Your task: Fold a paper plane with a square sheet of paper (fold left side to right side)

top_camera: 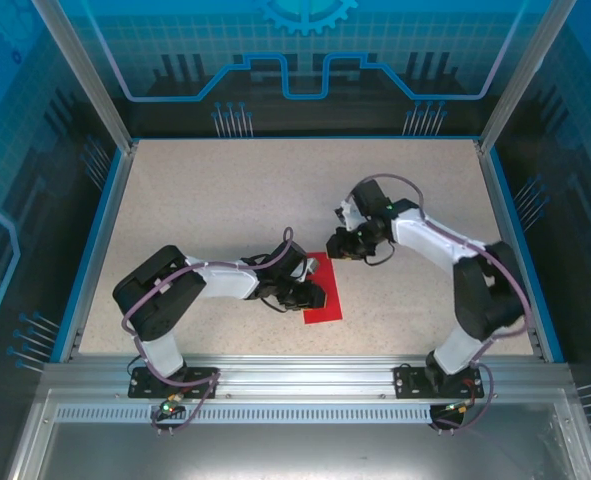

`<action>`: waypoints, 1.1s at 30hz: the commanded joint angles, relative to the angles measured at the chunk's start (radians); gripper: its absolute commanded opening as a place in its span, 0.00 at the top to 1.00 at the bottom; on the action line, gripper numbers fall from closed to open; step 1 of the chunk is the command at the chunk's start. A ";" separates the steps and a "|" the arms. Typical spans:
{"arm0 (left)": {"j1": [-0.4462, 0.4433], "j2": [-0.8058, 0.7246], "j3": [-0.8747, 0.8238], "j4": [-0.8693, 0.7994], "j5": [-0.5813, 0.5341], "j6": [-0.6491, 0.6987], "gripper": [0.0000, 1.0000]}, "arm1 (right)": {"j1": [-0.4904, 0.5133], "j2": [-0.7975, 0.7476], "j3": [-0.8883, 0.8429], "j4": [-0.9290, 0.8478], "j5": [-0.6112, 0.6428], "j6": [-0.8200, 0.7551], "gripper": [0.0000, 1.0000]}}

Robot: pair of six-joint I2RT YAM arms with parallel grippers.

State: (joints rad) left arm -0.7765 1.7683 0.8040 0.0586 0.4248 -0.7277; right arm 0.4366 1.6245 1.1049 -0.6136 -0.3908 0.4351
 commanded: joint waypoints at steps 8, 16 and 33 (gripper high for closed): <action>-0.015 -0.004 -0.018 -0.075 -0.092 -0.004 0.70 | 0.077 -0.002 -0.306 0.102 -0.146 0.076 0.90; -0.016 -0.018 -0.008 -0.083 -0.104 -0.012 0.70 | 0.115 0.058 -0.309 0.123 -0.173 0.056 0.89; 0.010 -0.076 0.005 -0.060 -0.064 0.013 0.67 | 0.112 0.142 -0.309 0.017 0.028 0.027 0.90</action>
State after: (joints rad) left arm -0.7696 1.7008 0.8051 0.0055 0.3523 -0.7307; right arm 0.5385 1.7134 0.8173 -0.5270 -0.5167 0.4698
